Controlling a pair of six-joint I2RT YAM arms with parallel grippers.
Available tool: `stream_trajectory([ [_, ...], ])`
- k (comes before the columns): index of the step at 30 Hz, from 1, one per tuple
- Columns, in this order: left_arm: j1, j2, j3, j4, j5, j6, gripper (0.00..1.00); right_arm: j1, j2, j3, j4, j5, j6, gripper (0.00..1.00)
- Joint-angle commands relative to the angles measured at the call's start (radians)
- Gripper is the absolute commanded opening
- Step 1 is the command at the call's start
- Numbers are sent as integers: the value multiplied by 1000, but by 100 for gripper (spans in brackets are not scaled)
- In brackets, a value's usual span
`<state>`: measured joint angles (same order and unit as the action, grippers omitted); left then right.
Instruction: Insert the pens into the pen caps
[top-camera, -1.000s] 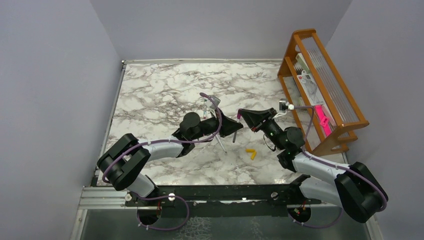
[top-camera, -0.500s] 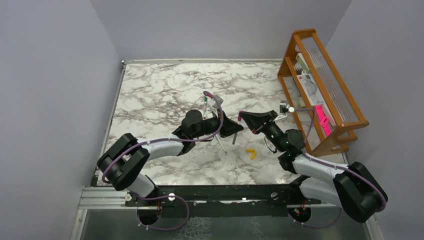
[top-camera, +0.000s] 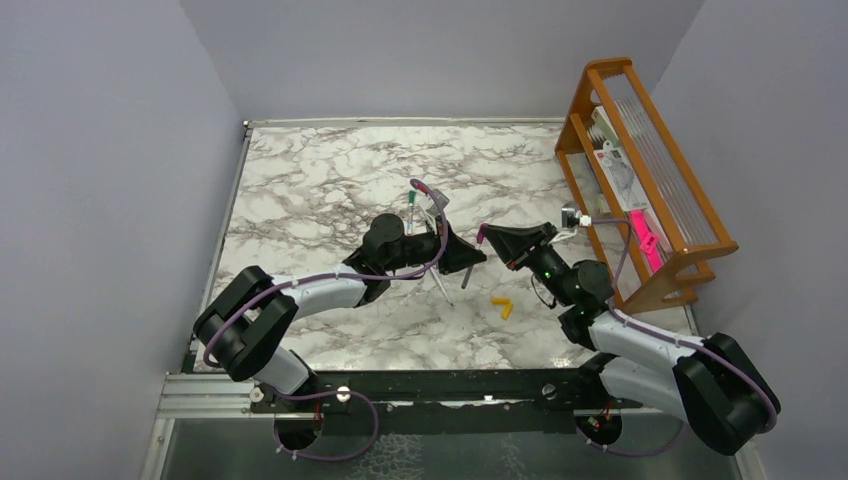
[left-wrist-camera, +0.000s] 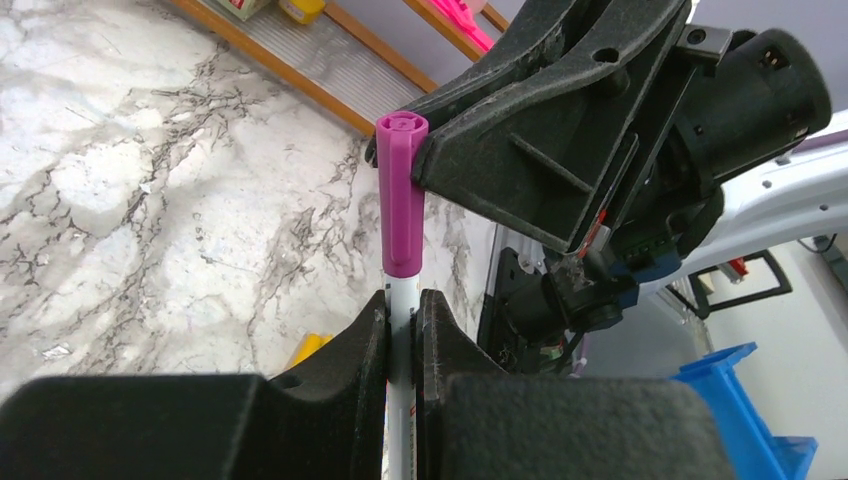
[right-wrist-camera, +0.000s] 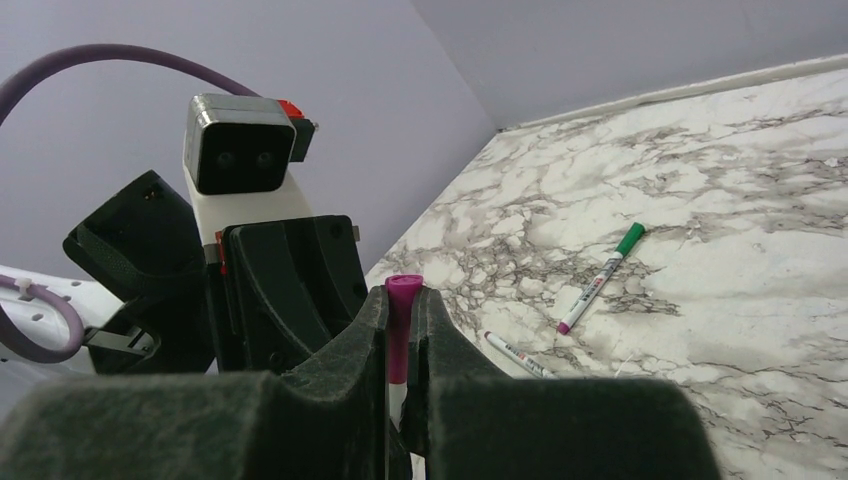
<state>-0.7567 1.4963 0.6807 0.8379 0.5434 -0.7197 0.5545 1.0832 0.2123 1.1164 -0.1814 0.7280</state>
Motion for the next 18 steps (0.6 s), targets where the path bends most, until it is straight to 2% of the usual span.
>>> stream_trajectory([
  [1, 40, -51, 77, 146, -36, 66, 0, 25, -59, 0, -276, -89, -45, 1],
  [4, 41, -59, 56, 104, -29, 95, 0, 25, -103, 26, -319, -48, -58, 2],
  [6, 42, -56, 51, 64, -30, 107, 0, 25, -128, 48, -359, -18, -74, 12],
  [10, 45, -42, 30, 17, -47, 119, 0, 25, -196, 79, -446, 62, -109, 38],
  [11, 47, -38, 25, 6, -56, 123, 0, 25, -217, 86, -476, 86, -120, 42],
  [16, 97, 4, 27, -66, -105, 119, 0, 25, -292, 97, -590, 171, -183, 43],
  [18, 129, 30, 65, -166, -157, 132, 0, 25, -307, 93, -624, 190, -192, 43],
])
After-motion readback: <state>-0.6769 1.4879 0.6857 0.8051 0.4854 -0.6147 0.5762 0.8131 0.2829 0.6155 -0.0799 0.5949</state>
